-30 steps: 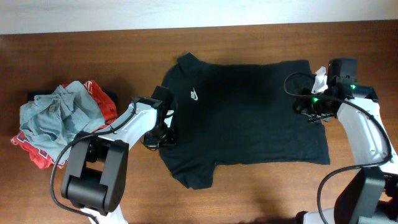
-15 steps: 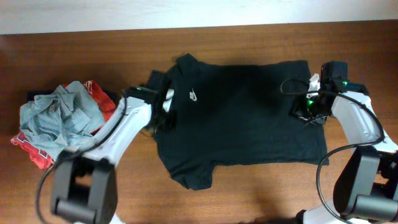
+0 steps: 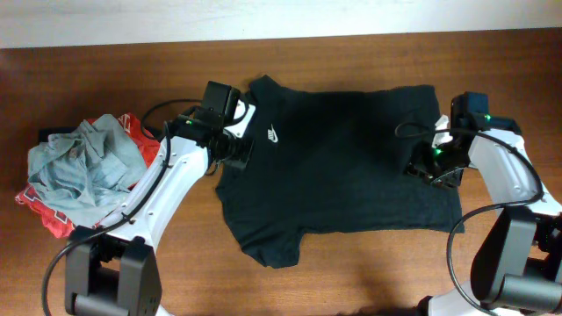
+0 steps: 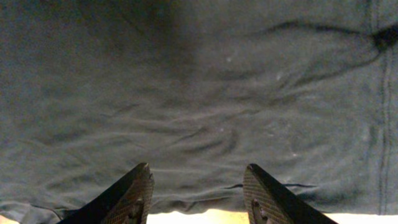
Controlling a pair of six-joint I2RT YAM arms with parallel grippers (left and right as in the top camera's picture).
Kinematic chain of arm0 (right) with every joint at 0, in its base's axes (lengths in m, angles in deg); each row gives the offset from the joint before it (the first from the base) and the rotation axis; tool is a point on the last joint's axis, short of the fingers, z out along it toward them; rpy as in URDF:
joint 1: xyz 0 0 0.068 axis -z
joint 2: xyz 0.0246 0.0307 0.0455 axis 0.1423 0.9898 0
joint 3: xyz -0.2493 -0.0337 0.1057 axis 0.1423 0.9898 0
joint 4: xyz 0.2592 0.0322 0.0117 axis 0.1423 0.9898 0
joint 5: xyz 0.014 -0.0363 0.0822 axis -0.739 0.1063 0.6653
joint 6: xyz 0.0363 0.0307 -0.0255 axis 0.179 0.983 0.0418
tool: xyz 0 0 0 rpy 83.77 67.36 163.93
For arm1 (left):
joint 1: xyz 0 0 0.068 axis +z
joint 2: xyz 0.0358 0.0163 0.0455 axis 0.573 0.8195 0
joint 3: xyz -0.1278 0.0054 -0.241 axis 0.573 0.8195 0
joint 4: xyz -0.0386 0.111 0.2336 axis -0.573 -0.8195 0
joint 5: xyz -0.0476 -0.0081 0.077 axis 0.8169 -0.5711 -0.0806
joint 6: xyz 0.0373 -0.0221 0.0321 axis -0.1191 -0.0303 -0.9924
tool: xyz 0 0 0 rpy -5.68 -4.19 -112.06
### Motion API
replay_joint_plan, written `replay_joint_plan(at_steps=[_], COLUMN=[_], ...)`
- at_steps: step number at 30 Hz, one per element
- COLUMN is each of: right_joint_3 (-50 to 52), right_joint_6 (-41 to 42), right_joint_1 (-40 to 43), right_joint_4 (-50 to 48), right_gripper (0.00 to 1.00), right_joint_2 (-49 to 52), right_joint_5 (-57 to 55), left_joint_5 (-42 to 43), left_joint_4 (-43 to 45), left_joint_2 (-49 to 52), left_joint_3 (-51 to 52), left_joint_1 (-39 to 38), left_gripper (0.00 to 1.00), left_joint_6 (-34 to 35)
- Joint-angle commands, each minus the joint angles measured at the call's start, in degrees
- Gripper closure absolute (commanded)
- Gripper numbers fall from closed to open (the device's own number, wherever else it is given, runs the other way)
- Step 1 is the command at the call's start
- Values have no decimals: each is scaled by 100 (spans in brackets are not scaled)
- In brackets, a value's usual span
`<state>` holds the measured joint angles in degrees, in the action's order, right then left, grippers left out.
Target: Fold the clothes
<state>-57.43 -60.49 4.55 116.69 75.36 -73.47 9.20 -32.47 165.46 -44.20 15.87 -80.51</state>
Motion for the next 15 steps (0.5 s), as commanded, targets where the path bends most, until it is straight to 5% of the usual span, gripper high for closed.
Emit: replay_joint_plan(at_steps=[1,5,8,9,15], right_joint_3=[2,2,2,2,2], right_joint_6=[-116,-179,-262,-262,-221], right_joint_1=[166,236,234,236,236], right_joint_4=[92,387,664,769,1141], right_gripper=[50,50,50,50,46], right_joint_2=[-81,-442,-909,-1134,-2549], right_joint_5=[295,560,551,553,352], left_joint_5=[-55,-127,413,503,577], left_joint_4=[-457,-1128,-1569,-1598,-2107], left_joint_2=[-337,-955,-1526,-1777,-2640], left_joint_3=[-114,-376,-511,-516,-507], left_joint_1=[42,42,35,35,35], left_gripper=[76,73,19,14,22], left_joint_6=[-186,-186,-188,-184,-179])
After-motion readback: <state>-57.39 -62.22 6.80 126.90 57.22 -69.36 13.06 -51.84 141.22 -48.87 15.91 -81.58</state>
